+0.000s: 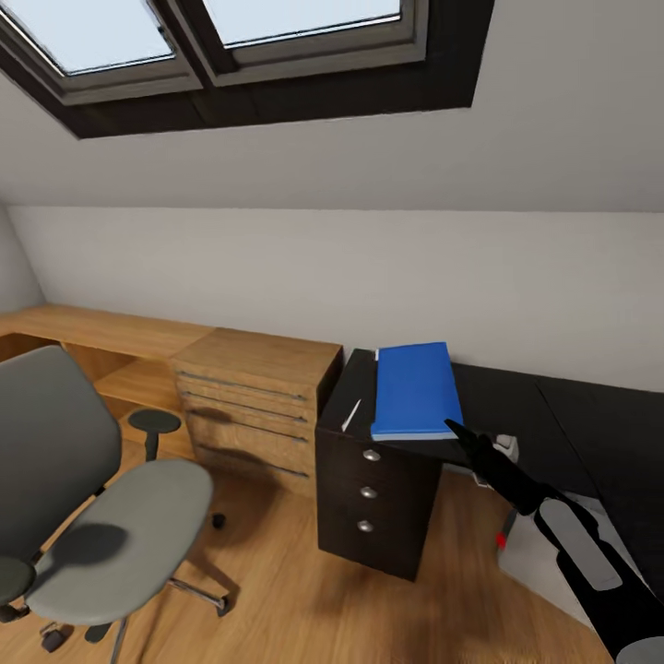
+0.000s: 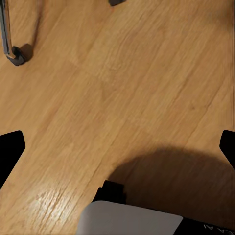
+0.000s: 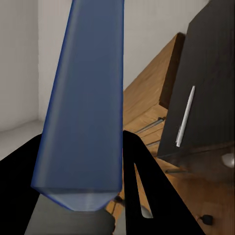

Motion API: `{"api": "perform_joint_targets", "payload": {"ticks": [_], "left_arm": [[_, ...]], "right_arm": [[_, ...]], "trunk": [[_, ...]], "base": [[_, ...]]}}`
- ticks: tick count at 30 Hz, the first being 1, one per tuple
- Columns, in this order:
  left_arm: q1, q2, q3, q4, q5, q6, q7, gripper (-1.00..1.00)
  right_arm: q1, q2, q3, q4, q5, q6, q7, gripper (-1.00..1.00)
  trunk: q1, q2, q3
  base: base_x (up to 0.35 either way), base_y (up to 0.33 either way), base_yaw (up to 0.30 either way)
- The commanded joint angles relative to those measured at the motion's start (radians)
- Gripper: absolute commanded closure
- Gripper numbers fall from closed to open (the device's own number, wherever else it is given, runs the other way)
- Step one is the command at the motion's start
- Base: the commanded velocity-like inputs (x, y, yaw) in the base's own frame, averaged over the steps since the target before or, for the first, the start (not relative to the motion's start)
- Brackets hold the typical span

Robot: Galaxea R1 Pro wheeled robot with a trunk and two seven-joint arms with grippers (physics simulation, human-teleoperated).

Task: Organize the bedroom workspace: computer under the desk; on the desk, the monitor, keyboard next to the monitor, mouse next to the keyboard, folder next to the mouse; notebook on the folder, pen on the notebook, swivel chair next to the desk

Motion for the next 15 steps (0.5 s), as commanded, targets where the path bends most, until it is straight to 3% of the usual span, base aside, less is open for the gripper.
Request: {"api": "perform_joint_targets", "payload": {"ticks": [1, 7, 15], "left_arm": [[0.000, -0.001, 0.002, -0.002, 0.009, 0.004, 0.002, -1.00], [0.000, -0.001, 0.002, -0.002, 0.009, 0.004, 0.002, -1.00], [0.000, -0.001, 0.002, -0.001, 0.010, 0.004, 0.002, -1.00]], "right_arm": [[-0.001, -0.001, -0.002, 0.003, -0.008, 0.003, 0.000, 1.00], [-0.001, -0.001, -0.103, 0.032, -0.005, 0.003, -0.008, 1.00], [-0.001, 0.001, -0.161, 0.042, -0.005, -0.038, -0.089, 1.00]], "trunk": [[-0.004, 0.007, 0.002], [-0.027, 0.049, 0.021], [-0.058, 0.105, 0.046]], "base": [[0.000, 0.000, -0.297], [0.000, 0.000, -0.297], [0.000, 0.000, -0.298]]}}
